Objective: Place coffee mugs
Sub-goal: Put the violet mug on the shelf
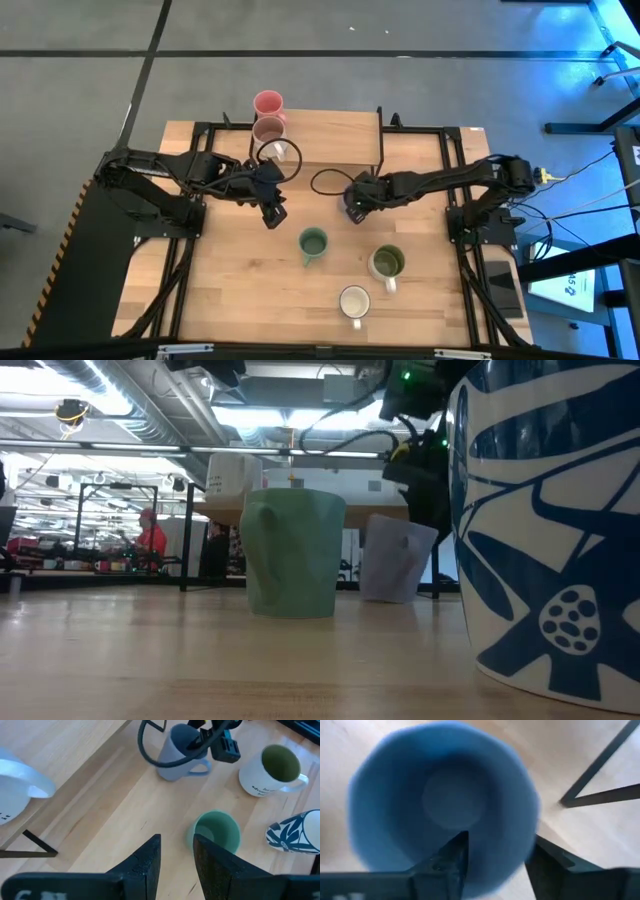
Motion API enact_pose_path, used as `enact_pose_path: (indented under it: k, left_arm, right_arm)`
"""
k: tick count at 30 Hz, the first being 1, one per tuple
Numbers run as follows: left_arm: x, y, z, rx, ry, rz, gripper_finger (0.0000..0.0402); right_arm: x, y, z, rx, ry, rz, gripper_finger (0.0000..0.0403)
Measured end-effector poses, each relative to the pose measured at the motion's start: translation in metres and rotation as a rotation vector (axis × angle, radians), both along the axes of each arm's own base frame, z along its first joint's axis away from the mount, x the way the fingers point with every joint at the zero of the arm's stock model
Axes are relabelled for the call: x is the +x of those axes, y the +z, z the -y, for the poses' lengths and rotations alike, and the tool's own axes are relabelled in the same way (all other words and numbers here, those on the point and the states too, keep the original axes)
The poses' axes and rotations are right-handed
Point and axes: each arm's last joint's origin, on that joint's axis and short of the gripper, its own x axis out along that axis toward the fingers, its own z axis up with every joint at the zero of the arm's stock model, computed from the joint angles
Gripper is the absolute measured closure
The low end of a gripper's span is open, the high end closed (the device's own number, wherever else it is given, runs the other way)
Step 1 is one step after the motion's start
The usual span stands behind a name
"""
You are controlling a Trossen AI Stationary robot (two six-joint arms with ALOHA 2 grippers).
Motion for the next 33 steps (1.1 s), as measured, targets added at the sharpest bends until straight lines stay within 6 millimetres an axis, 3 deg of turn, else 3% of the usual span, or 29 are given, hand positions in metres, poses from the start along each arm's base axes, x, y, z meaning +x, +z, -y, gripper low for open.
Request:
enact_pose_path:
  k: [7, 13, 20, 26, 33]
  left_arm:
    - [0.0, 0.0, 0.0, 0.014, 0.002, 0.001, 0.0293]
    - [0.003, 0.003, -0.001, 0.088, -0.044, 0.021, 0.0293]
    - [0.003, 0.004, -0.004, 0.164, -0.022, 0.023, 0.0293]
    - [0.006, 0.006, -0.007, 0.275, -0.115, 0.011, 0.0293]
    - [0.015, 0.015, -0.006, 0.41, -0.251, 0.072, 0.0294]
  right_arm:
    - [0.003, 0.004, 0.0, 0.001, 0.018, 0.036, 0.0386]
    - [0.0, 0.018, 0.001, -0.025, 0.043, 0.048, 0.0397]
    - [0.01, 0.065, 0.0, -0.038, 0.142, 0.063, 0.0399]
    - [0.014, 0.127, 0.001, -0.094, 0.228, 0.097, 0.0401]
    - [0.01, 0.203, 0.02, -0.228, 0.228, 0.257, 0.0401]
